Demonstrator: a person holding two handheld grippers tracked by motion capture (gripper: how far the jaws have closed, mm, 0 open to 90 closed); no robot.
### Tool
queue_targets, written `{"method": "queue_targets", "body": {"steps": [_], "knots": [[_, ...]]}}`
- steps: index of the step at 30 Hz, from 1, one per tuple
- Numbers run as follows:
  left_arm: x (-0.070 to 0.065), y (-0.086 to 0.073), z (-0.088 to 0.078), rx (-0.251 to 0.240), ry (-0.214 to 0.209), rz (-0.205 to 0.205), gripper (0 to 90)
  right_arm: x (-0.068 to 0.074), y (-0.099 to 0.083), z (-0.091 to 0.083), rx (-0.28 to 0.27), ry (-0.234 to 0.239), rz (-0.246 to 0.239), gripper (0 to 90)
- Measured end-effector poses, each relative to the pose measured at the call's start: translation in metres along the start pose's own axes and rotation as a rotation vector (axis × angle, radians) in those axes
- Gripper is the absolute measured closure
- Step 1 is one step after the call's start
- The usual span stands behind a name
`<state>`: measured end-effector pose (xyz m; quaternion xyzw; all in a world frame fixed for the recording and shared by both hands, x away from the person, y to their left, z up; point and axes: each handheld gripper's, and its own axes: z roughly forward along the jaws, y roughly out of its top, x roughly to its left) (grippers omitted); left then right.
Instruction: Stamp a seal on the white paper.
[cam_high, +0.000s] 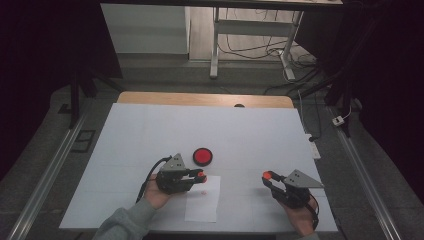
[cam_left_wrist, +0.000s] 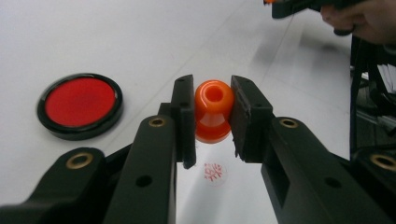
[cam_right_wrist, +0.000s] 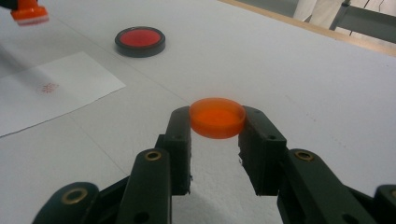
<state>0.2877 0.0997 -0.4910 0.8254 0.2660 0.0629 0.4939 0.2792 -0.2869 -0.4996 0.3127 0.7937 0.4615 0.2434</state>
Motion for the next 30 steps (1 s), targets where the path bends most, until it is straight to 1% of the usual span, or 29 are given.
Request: {"method": "queue_targets", "body": {"steps": [7,12,16,22,30], "knots": [[0.005,0.009,-0.009,-0.042,0.011,-0.013,72.2,-0.001,0.0,0.001,0.005,-0.002,-0.001,64.7],[0.006,0.016,-0.014,-0.054,0.012,-0.006,72.2,0.0,0.0,0.001,0.002,0.001,0.0,64.7],[0.008,0.02,-0.018,-0.069,0.009,-0.011,72.2,0.0,0.0,0.001,0.002,0.002,-0.001,64.7],[0.009,0.021,-0.022,-0.077,0.006,-0.013,72.2,0.0,0.0,0.001,0.002,0.004,-0.003,64.7],[0.007,0.022,-0.021,-0.071,0.001,-0.008,72.2,0.0,0.0,0.002,0.003,0.006,-0.005,64.7]]}}
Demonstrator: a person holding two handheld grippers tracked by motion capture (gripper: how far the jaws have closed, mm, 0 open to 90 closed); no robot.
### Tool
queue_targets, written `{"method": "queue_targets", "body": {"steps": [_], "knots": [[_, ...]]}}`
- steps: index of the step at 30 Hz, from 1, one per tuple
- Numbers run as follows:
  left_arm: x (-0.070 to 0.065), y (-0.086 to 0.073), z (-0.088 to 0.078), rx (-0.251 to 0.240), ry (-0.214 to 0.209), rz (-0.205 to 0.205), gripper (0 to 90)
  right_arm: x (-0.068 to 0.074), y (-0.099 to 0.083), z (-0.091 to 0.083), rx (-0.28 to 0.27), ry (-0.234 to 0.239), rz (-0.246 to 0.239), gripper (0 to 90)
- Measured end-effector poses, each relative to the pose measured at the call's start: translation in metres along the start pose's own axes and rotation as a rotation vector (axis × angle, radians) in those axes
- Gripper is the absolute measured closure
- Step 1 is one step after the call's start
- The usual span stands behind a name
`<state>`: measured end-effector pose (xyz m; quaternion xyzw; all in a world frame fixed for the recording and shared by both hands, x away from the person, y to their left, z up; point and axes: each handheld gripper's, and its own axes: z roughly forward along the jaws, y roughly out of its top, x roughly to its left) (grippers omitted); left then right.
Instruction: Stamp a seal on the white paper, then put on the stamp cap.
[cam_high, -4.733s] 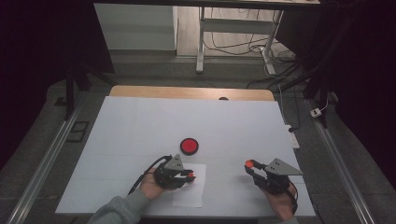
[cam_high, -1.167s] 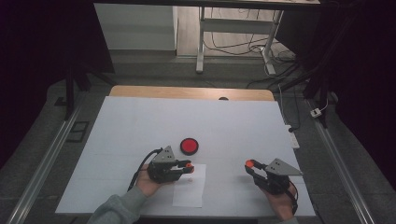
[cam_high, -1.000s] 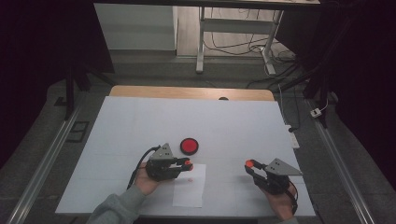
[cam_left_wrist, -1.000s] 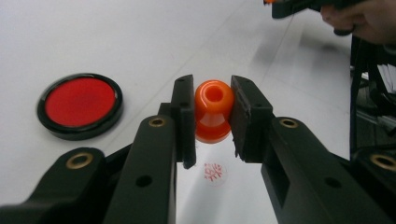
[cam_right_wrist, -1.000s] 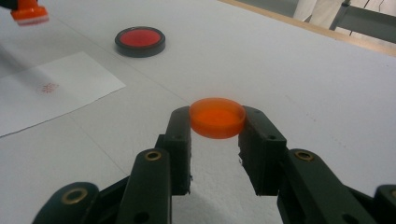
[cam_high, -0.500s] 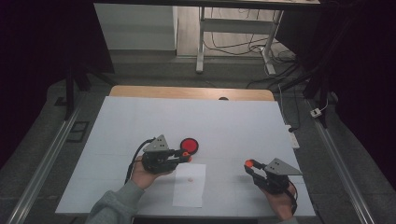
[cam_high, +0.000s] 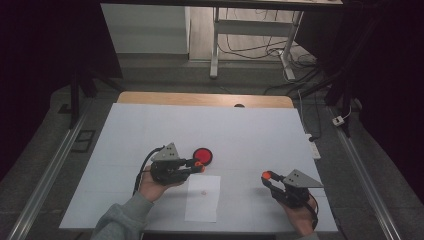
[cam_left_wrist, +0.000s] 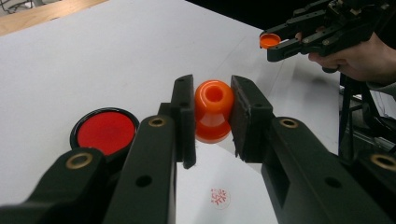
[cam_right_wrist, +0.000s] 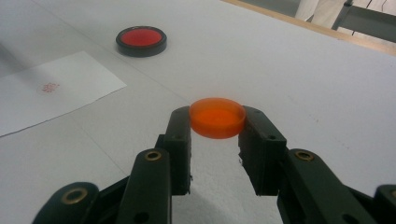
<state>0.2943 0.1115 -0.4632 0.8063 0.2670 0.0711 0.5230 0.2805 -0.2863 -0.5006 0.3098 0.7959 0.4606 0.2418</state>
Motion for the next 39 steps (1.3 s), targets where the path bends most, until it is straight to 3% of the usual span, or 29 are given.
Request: {"method": "queue_targets", "body": {"steps": [20,39], "knots": [[-0.002,0.0,0.001,0.003,-0.002,0.007,72.1,0.005,0.004,0.005,-0.011,0.023,0.003,64.7],[-0.002,0.0,0.002,0.007,-0.008,0.008,72.0,0.025,0.012,0.024,-0.011,0.091,-0.028,64.7]]}}
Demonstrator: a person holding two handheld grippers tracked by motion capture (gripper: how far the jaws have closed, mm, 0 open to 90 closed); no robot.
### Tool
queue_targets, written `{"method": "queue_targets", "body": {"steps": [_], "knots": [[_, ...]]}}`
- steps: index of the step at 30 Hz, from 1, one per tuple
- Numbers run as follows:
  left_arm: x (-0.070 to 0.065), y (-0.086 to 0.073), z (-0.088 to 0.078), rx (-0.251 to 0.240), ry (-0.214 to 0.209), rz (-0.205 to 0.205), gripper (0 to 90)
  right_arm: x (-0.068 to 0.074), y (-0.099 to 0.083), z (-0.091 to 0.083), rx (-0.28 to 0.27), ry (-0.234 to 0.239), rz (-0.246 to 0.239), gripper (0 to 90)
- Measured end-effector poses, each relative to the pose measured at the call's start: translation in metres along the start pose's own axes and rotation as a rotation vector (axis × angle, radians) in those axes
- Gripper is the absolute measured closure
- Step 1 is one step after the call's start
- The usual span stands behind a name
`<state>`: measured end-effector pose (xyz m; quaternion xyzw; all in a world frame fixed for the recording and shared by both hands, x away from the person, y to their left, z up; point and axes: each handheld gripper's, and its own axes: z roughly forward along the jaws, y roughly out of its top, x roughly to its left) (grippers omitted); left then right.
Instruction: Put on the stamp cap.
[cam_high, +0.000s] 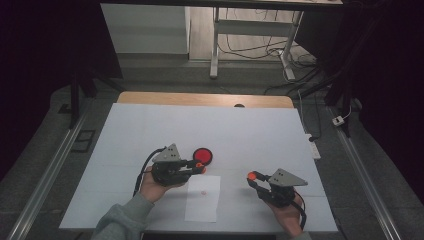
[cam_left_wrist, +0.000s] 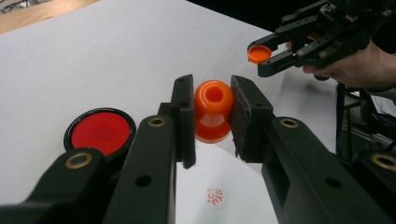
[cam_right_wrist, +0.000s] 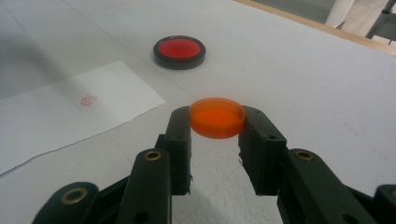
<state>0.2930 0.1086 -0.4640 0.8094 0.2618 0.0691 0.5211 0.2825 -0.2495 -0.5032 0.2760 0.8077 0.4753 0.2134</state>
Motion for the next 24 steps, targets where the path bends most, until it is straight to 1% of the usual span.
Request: {"method": "queue_targets", "body": {"steps": [3,6,9,17,19,24], "knots": [[0.0,0.0,0.0,0.001,-0.001,0.002,72.0,0.003,0.001,0.003,-0.004,0.011,0.0,64.7],[0.0,0.0,0.001,0.007,-0.005,0.006,72.0,0.006,0.003,0.006,-0.014,0.037,0.012,64.6],[0.0,0.0,0.001,0.009,-0.006,0.004,72.0,0.009,0.005,0.009,-0.016,0.05,0.006,64.7],[-0.001,0.0,0.002,0.006,-0.006,0.003,72.0,0.017,0.008,0.016,-0.017,0.073,0.004,64.6],[0.0,0.0,0.002,0.007,-0.006,0.003,71.9,0.019,0.009,0.018,-0.018,0.079,-0.003,64.6],[-0.001,0.0,0.002,0.007,-0.009,0.002,71.9,0.024,0.011,0.021,-0.027,0.101,0.005,64.6]]}}
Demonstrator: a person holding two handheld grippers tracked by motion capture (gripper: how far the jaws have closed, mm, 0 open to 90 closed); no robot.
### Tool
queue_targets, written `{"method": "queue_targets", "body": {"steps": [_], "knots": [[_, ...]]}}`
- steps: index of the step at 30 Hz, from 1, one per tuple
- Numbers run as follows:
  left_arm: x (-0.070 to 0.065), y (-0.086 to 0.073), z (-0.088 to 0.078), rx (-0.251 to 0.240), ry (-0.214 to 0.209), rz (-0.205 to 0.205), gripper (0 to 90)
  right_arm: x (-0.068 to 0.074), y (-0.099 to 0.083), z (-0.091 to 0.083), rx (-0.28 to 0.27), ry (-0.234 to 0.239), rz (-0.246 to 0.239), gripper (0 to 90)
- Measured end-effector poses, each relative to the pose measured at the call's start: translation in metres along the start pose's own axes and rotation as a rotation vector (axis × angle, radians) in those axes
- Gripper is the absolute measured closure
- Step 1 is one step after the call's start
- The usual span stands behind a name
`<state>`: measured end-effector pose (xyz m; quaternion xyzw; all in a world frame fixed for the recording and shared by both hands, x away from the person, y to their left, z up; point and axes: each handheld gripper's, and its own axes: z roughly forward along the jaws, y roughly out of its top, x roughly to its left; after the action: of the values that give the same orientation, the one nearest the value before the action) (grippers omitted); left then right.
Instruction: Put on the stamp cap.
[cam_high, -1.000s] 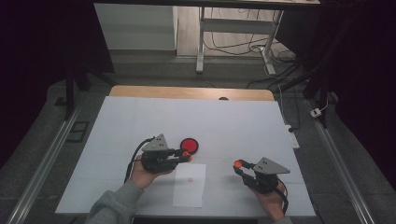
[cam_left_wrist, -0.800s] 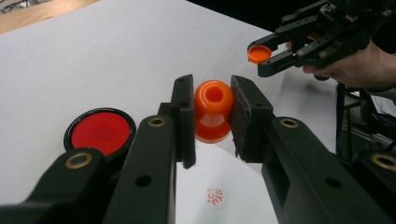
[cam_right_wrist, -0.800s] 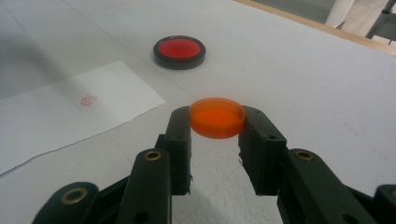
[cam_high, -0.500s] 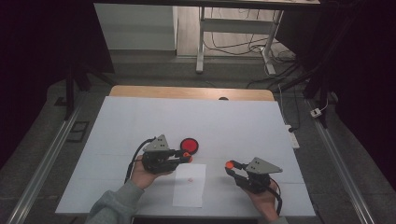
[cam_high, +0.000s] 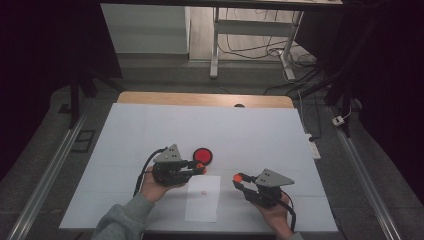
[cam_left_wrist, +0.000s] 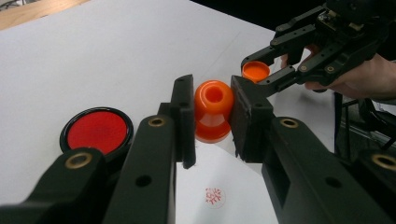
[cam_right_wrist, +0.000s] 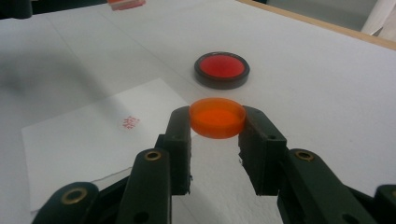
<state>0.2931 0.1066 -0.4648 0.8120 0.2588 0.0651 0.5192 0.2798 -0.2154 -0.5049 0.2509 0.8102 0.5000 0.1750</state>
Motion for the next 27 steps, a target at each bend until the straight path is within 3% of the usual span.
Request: {"method": "queue_targets", "body": {"steps": [27], "knots": [[0.0,-0.001,0.004,0.009,-0.013,-0.002,71.9,0.02,0.007,0.024,0.012,0.062,-0.03,64.6]]}}
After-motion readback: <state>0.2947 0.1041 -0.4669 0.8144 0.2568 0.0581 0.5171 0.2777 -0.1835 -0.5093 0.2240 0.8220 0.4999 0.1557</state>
